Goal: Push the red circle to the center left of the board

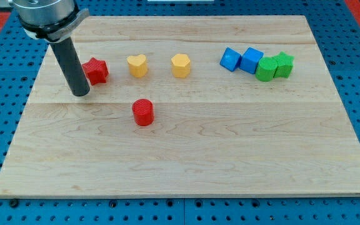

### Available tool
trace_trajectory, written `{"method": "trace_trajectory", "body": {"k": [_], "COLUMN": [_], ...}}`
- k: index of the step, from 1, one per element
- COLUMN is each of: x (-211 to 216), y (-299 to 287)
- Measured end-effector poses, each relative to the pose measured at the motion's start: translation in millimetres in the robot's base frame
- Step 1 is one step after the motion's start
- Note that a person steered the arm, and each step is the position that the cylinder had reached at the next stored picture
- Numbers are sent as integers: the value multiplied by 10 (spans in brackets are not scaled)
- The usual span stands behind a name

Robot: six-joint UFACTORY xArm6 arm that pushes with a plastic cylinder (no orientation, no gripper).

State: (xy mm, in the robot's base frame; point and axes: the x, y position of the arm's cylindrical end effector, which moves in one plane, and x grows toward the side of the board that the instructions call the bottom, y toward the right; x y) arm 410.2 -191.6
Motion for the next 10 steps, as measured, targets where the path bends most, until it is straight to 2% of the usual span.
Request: {"method": "trace_trajectory", "body": {"k": [1, 2, 3, 4, 5, 6, 7, 8, 9, 10], "x": [-280, -164, 9, 642, 1076, 713, 1108, 997, 532, 205], "y": [66, 135, 1232, 1842, 1681, 607, 902, 1721, 1236, 303]}}
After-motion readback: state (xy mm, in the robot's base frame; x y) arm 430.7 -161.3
